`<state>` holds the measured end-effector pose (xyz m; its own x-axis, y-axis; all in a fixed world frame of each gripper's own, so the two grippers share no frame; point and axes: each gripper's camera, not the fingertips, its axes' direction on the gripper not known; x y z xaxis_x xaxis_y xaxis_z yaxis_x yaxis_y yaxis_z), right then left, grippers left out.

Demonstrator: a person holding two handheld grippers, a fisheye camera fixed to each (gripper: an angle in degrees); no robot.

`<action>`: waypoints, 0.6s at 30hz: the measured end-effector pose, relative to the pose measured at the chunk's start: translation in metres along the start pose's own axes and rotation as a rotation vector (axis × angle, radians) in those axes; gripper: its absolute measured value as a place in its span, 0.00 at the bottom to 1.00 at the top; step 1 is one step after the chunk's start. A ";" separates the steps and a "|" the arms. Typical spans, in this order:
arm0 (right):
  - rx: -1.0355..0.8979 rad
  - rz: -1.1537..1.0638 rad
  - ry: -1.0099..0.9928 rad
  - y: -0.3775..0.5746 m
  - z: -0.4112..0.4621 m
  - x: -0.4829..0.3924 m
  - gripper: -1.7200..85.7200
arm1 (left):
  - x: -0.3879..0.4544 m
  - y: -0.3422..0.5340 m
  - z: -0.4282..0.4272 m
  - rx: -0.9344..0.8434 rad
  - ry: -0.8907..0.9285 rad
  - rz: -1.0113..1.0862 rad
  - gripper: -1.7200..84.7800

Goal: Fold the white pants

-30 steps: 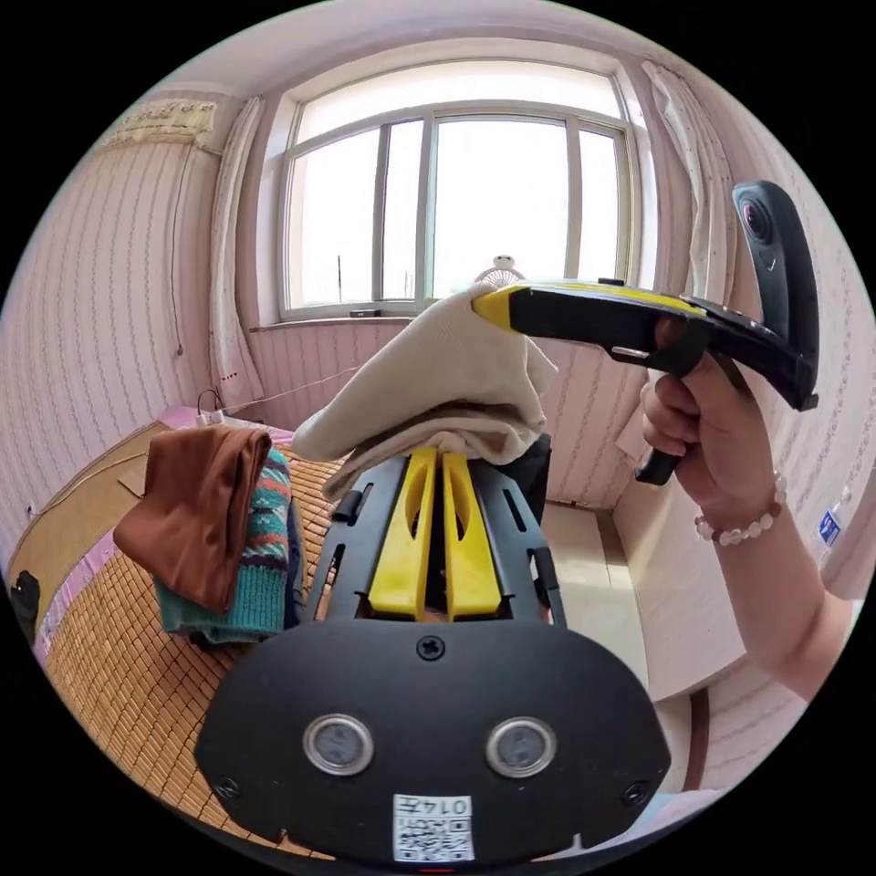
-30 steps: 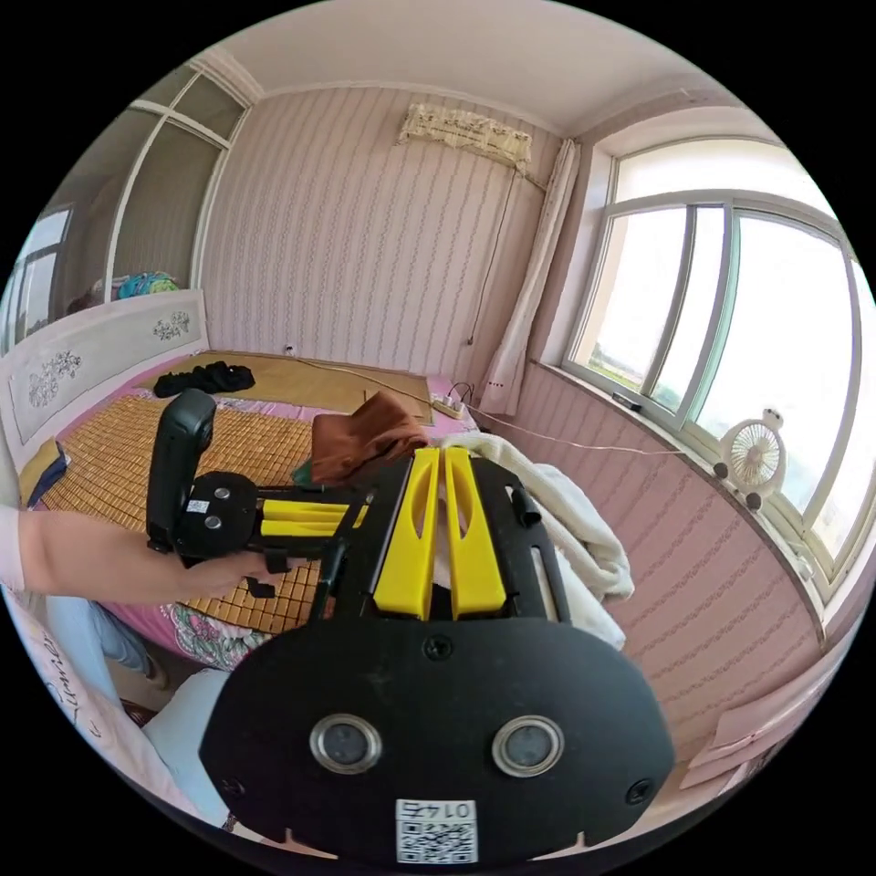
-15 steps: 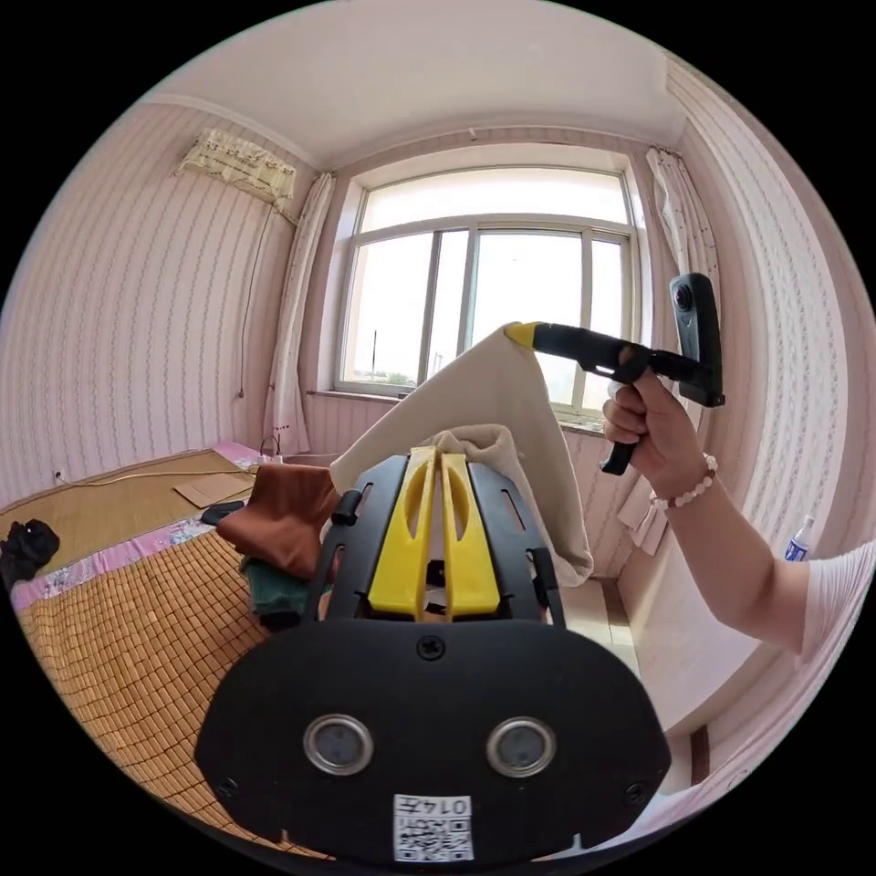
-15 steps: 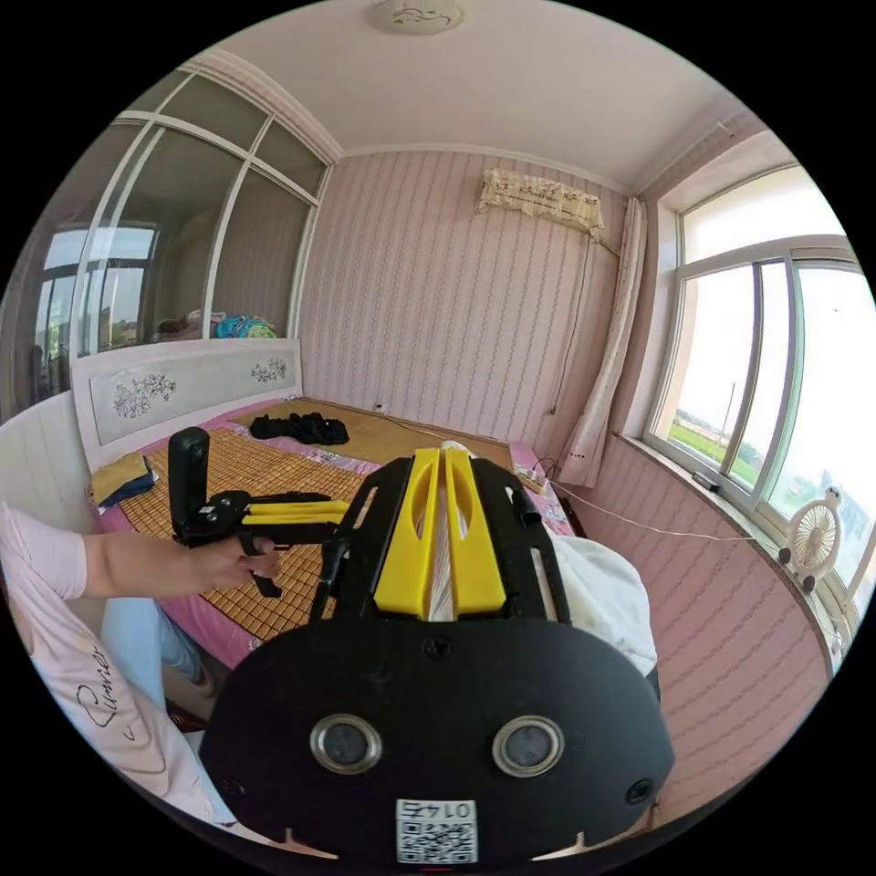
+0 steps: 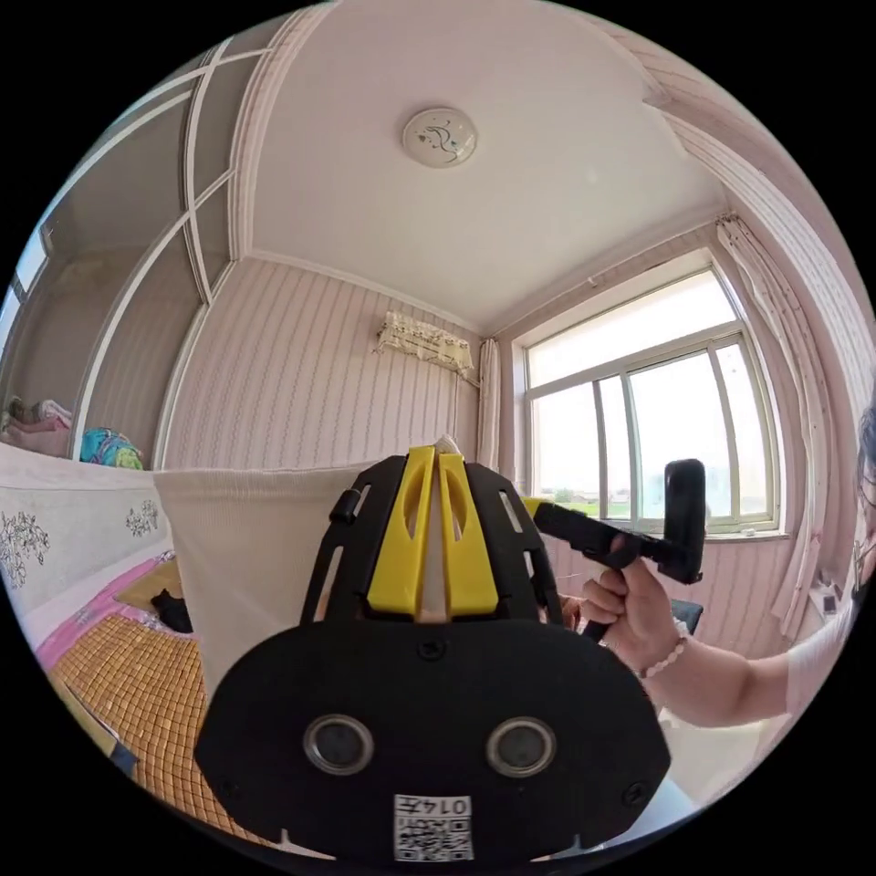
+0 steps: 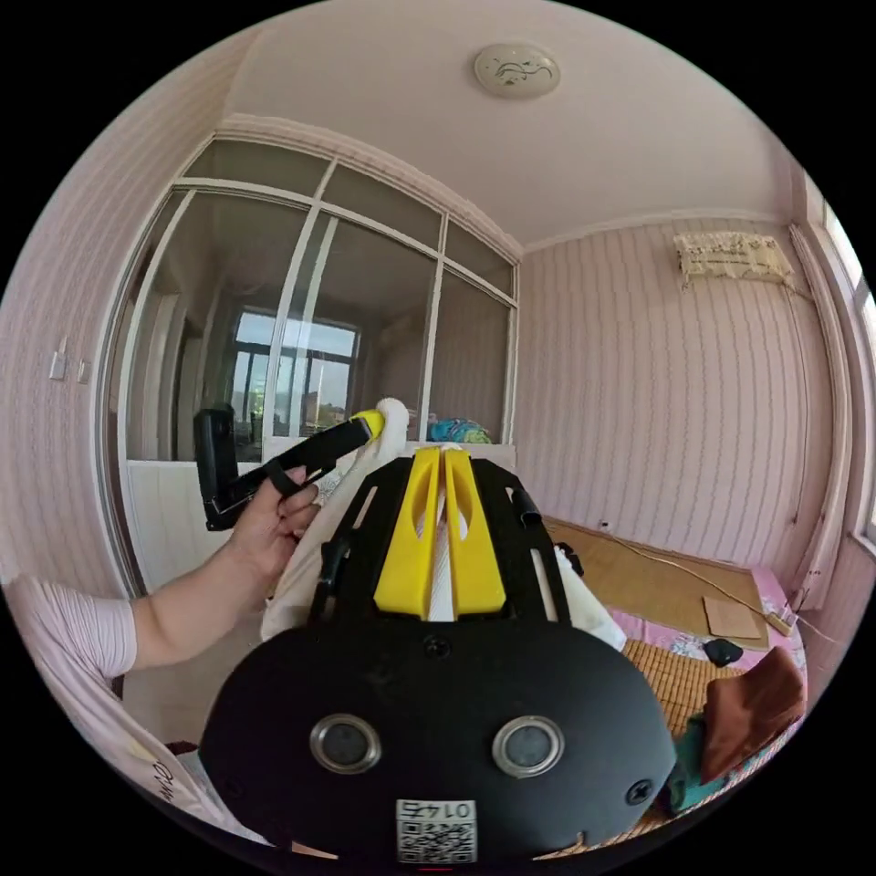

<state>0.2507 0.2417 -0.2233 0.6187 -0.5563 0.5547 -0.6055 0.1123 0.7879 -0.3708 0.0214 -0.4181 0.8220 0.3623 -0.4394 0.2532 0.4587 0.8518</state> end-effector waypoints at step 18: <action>-0.518 0.561 0.454 0.378 -0.065 0.084 0.03 | 0.038 0.417 0.015 -0.762 0.611 -0.535 0.01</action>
<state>0.1067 0.2907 0.1388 0.5043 0.0606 0.8614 -0.6447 0.6901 0.3289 -0.2265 0.2139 -0.0751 0.2584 0.2109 -0.9428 -0.0520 0.9775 0.2044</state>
